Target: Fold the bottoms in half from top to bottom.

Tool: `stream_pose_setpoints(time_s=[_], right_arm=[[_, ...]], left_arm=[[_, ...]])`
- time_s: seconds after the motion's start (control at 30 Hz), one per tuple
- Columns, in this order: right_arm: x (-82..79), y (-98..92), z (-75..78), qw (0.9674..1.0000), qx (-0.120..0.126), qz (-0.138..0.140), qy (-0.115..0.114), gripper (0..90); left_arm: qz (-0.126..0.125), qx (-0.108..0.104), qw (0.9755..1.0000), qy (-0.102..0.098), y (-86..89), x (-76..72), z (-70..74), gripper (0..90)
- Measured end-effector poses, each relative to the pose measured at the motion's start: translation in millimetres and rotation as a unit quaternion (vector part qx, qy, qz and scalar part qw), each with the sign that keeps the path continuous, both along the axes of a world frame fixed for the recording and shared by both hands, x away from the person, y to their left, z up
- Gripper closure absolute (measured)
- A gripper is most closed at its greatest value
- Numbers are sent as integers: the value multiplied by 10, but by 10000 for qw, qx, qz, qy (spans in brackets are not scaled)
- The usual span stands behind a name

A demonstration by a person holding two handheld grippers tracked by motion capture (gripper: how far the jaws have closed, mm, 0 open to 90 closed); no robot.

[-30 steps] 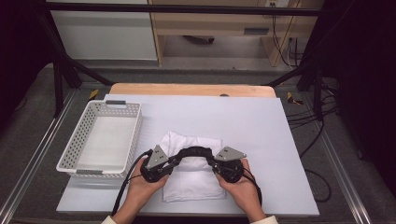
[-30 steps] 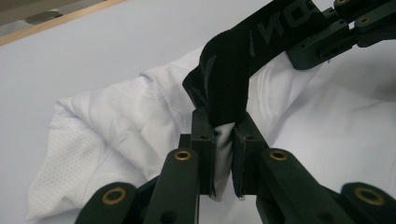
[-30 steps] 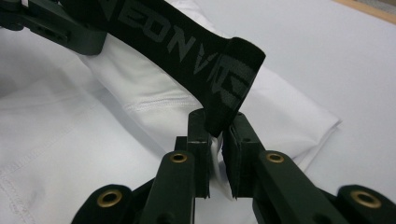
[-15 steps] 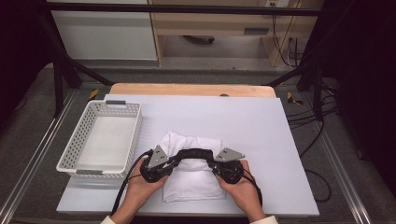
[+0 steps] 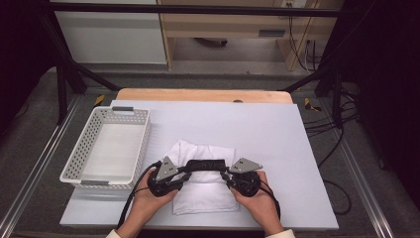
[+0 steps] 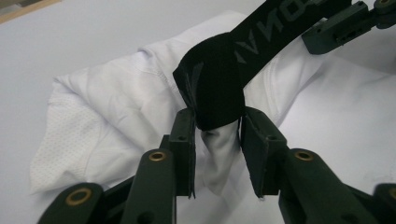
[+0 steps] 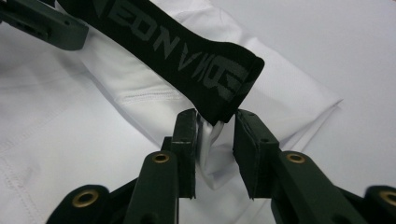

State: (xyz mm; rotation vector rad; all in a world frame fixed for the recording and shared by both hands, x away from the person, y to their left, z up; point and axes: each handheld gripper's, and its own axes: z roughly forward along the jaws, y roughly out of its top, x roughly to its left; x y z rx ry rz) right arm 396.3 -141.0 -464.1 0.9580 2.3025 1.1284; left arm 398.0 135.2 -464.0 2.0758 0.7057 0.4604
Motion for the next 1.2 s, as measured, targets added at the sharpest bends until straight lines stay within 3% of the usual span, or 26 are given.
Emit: stream_pose_setpoints(time_s=[0.2,0.3,0.47,0.63,0.8,1.2], right_arm=[[-22,13,-16,9999,-88,62,24,663],[-69,39,-4,9999,-98,118,-28,652],[-108,54,-22,9997,-153,171,-11,626],[-153,85,-44,9995,-265,199,-5,592],[-204,100,-33,9993,-281,225,-64,563],[-243,63,-49,9995,-214,223,10,507]], left_arm=[[79,-84,9999,70,52,-13,-8,636],[6,96,10000,2,16,-83,-23,623],[6,116,9999,-66,32,-120,24,600],[109,96,9999,15,89,-146,-9,580],[80,210,9997,23,75,-170,-28,558],[25,198,9997,106,100,-238,-24,522]])
